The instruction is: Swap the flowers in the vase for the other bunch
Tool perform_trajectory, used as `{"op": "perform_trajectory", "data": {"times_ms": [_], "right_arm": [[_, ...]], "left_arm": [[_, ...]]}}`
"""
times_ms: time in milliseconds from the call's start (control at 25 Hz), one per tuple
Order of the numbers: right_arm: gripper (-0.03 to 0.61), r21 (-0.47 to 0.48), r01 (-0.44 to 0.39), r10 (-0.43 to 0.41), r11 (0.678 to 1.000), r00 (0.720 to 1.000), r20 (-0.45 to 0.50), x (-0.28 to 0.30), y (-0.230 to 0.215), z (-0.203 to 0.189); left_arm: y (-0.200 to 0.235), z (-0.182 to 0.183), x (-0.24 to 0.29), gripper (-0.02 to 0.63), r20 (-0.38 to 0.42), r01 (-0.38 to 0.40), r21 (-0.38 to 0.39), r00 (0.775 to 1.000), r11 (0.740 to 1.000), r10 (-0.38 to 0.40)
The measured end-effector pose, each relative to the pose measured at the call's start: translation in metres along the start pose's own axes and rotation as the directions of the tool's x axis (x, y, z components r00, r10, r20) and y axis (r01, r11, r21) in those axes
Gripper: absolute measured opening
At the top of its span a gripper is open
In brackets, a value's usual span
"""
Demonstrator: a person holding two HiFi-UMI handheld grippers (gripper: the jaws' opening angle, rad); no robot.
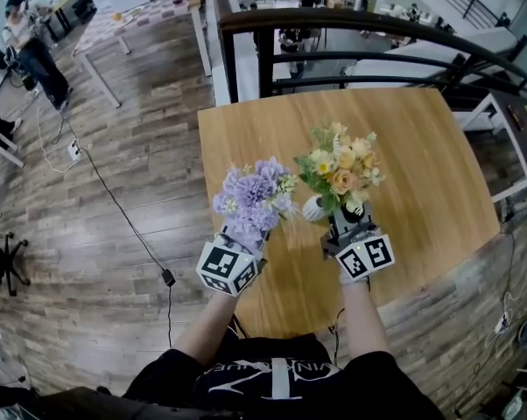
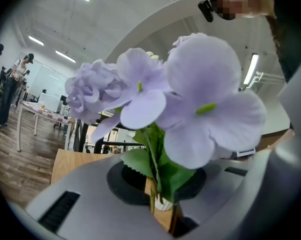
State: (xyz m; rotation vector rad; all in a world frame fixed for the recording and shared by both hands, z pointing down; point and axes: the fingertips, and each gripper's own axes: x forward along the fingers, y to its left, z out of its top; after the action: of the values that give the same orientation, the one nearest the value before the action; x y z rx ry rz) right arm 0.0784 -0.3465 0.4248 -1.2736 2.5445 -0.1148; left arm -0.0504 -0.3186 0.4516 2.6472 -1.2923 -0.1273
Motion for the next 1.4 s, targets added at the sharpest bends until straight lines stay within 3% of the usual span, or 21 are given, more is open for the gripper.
{"op": "perform_trajectory", "data": {"times_ms": [680, 1040, 1400], "right_arm": [[0.137, -0.076, 0.003, -0.011, 0.997, 0.994, -0.106, -0.002, 0.005, -0.029], [0.226, -0.112, -0.008, -0.007, 0.994, 0.991, -0.133, -0.005, 0.011, -0.028], [0.249, -0.119, 0.007, -0.026, 0.993, 0.987, -0.158, -0.012, 0.011, -0.024]], "left_arm": [[0.001, -0.001, 0.004, 0.054, -0.012, 0.003, -0.018, 1.000, 1.000, -0.003], [0.008, -0.005, 0.006, 0.054, -0.014, -0.031, -0.040, 0.999, 0.999, 0.031], [0.009, -0.004, 0.009, 0.054, -0.011, -0.032, -0.048, 0.999, 0.998, 0.032]]}}
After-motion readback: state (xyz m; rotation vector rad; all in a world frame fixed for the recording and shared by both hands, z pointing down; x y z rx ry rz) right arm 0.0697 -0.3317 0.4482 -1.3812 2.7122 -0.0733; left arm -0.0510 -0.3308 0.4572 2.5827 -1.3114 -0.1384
